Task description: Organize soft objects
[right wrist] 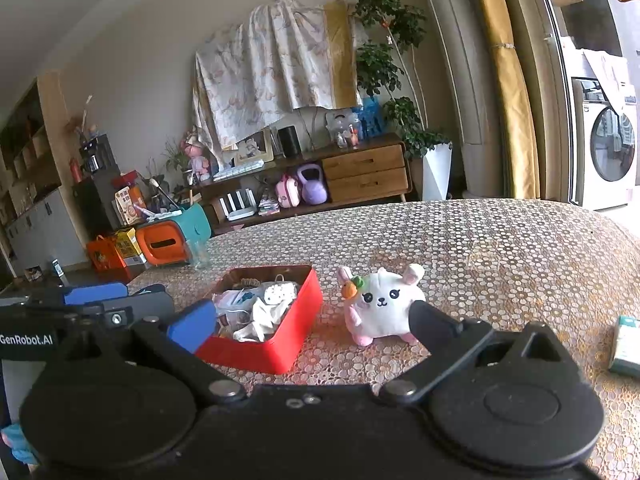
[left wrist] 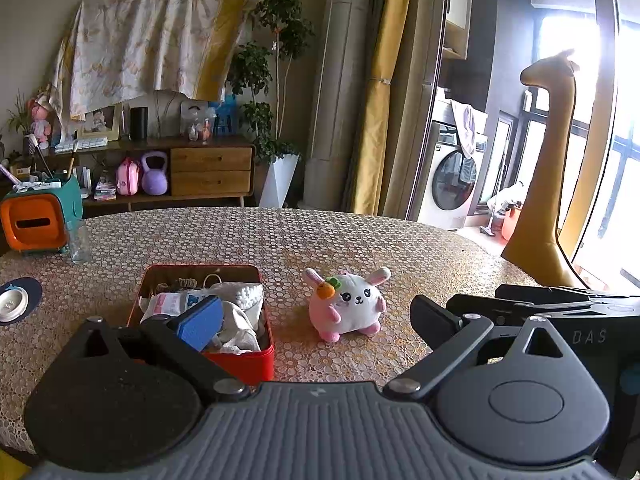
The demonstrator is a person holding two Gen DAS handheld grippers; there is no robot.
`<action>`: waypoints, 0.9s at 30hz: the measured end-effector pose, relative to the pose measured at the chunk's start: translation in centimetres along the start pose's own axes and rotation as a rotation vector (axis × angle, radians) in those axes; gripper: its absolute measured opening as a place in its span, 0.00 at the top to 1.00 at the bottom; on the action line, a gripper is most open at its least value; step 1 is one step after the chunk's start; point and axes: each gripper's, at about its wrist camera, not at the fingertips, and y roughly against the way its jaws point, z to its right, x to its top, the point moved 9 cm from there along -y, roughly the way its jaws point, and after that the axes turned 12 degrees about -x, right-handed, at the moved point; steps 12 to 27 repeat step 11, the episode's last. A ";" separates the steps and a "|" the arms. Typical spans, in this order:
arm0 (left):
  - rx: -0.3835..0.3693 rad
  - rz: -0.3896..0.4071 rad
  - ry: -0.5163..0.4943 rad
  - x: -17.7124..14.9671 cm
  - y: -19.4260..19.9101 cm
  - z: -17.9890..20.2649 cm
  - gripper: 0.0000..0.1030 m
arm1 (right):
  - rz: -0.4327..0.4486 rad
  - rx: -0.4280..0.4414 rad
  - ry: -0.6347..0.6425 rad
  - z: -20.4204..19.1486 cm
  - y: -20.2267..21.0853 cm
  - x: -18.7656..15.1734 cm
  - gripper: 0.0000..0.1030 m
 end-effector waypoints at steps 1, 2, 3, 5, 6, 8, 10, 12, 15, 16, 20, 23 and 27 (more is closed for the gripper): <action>-0.001 0.000 0.001 0.0 0.0 0.0 0.02 | -0.001 -0.001 0.001 0.0 0.0 0.0 0.00; -0.002 0.000 0.003 0.0 0.0 0.0 0.02 | -0.002 -0.001 0.000 0.0 0.0 0.0 0.00; -0.001 0.001 0.001 0.0 0.0 0.0 0.02 | -0.001 0.000 -0.001 0.0 0.0 0.0 0.00; 0.010 0.002 -0.001 0.1 -0.1 0.0 0.02 | -0.002 -0.001 -0.001 0.0 -0.1 -0.1 0.00; 0.012 0.002 -0.001 0.1 -0.1 0.0 0.02 | -0.001 -0.001 0.000 0.0 -0.1 -0.1 0.00; 0.008 -0.002 0.004 0.1 -0.3 0.1 0.02 | -0.001 0.002 -0.003 -0.1 -0.1 -0.1 0.00; 0.004 -0.005 0.009 0.0 -0.4 0.1 0.02 | -0.003 0.000 -0.006 0.0 -0.1 -0.1 0.00; 0.003 -0.007 0.009 0.0 -0.5 0.2 0.02 | -0.004 -0.003 -0.008 -0.1 -0.1 -0.2 0.00; 0.003 -0.007 0.009 0.0 -0.5 0.2 0.02 | -0.004 -0.003 -0.008 -0.1 -0.1 -0.2 0.00; 0.003 -0.007 0.009 0.0 -0.5 0.2 0.02 | -0.004 -0.003 -0.008 -0.1 -0.1 -0.2 0.00; 0.003 -0.007 0.009 0.0 -0.5 0.2 0.02 | -0.004 -0.003 -0.008 -0.1 -0.1 -0.2 0.00; 0.003 -0.007 0.009 0.0 -0.5 0.2 0.02 | -0.004 -0.003 -0.008 -0.1 -0.1 -0.2 0.00; 0.003 -0.007 0.009 0.0 -0.5 0.2 0.02 | -0.004 -0.003 -0.008 -0.1 -0.1 -0.2 0.00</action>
